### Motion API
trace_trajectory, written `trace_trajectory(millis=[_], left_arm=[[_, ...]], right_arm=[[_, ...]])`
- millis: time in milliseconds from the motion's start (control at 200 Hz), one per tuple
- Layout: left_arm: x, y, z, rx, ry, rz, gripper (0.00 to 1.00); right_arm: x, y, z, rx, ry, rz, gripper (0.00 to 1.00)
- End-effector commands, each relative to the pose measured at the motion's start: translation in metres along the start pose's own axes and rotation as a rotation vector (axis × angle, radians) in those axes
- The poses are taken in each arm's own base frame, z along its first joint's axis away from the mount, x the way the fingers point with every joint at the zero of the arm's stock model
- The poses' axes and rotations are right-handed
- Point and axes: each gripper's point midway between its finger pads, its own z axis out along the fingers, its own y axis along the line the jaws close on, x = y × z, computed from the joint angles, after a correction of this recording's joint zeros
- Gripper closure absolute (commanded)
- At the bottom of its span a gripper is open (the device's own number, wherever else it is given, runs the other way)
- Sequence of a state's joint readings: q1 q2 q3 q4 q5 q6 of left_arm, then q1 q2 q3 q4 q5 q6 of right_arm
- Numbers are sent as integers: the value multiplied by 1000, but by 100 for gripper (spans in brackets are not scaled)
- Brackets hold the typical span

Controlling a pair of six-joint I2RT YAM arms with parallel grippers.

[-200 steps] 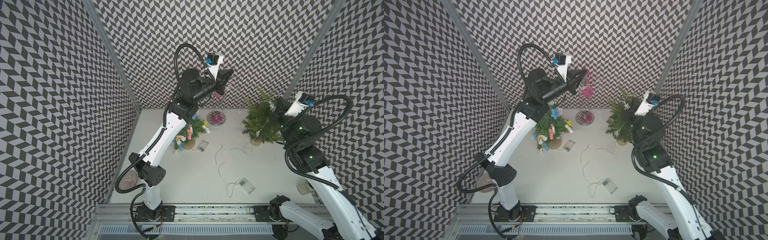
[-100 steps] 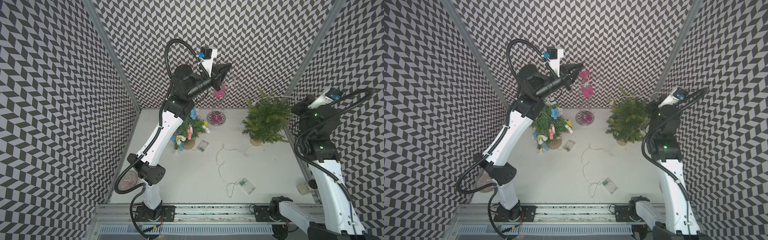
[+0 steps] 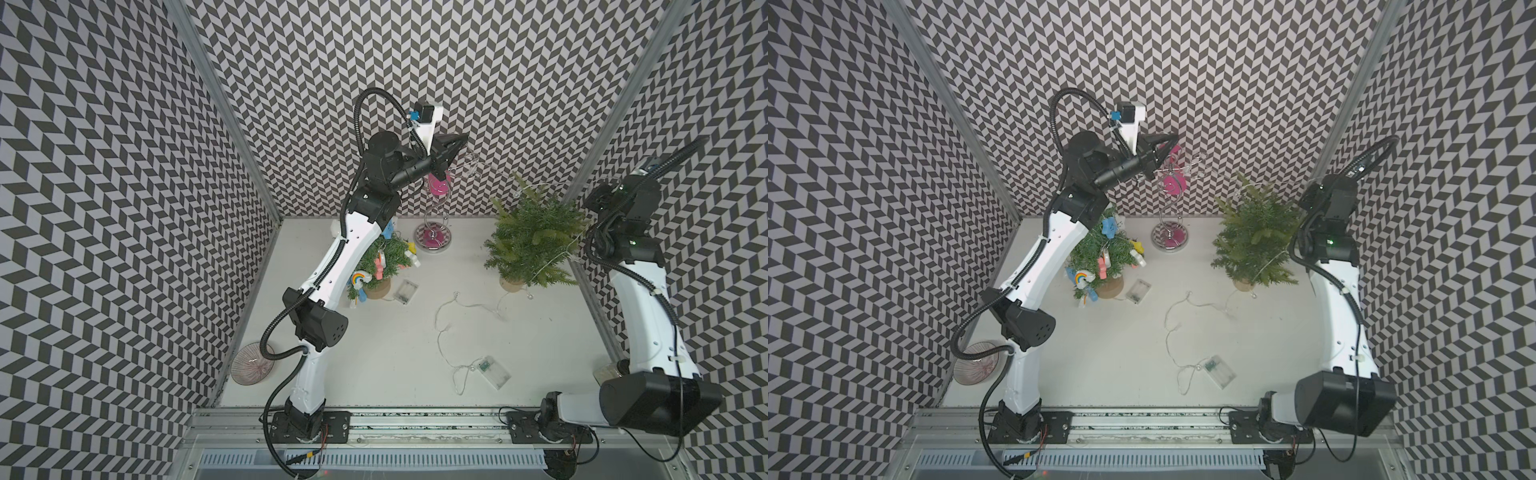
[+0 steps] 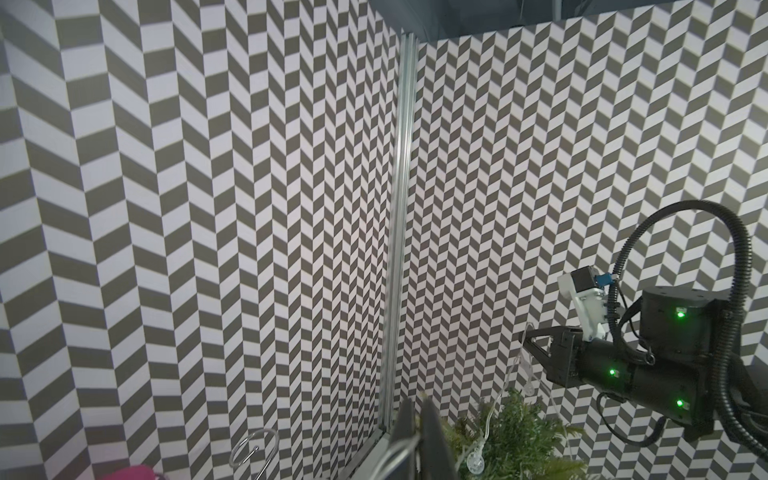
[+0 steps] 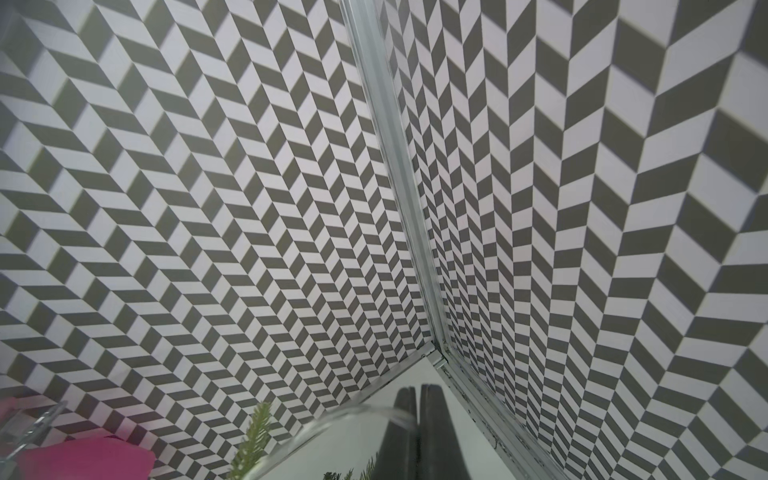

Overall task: Wrap string light around the christmas tree
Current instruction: Wrap the light string around the Christmas tree.

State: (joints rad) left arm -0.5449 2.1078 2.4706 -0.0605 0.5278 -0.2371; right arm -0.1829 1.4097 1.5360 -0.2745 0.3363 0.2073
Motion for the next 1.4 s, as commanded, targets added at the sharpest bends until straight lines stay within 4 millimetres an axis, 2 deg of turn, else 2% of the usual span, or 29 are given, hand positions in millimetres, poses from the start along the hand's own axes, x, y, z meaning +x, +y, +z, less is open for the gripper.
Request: trace_trajectory(millis=[0, 180, 320, 436, 536, 681, 741, 826, 911, 1001, 1086, 1171, 1242, 1392], left_arm=[[6, 11, 4, -19, -12, 13, 100], [34, 44, 15, -91, -16, -5, 100], [57, 61, 21, -131, 1, -24, 100], [80, 67, 27, -158, 44, -21, 100], [110, 67, 27, -140, 98, -50, 100], [126, 66, 23, -173, 130, -41, 100], [132, 67, 19, -181, 151, -52, 100], [138, 63, 10, -176, 149, -64, 100], [137, 50, 6, -171, 150, -43, 100], [123, 35, 5, -134, 121, -12, 100], [106, 33, 13, -131, 117, 12, 100], [99, 24, 20, -115, 129, 55, 100], [93, 14, 21, -95, 118, 76, 100], [75, -2, 10, -111, 96, 106, 100]], right_arm=[[-13, -1, 7, 16, -58, -2, 100], [-5, -14, 20, 100, -52, -32, 100], [12, -10, 35, 88, -23, -44, 100], [27, -9, 43, 83, 7, -55, 100], [38, -3, 46, 46, 35, -52, 100], [34, 22, 33, -92, 35, -35, 100], [37, 24, 27, -112, 48, -28, 94], [45, 29, 24, -152, 87, -31, 96], [51, 30, 24, -163, 112, -35, 88], [55, 28, 28, -147, 127, -34, 93], [54, 28, 27, -156, 121, -19, 94], [51, 28, 24, -166, 99, -5, 88], [47, 26, 21, -163, 86, -1, 88], [42, 23, 18, -171, 76, 7, 78]])
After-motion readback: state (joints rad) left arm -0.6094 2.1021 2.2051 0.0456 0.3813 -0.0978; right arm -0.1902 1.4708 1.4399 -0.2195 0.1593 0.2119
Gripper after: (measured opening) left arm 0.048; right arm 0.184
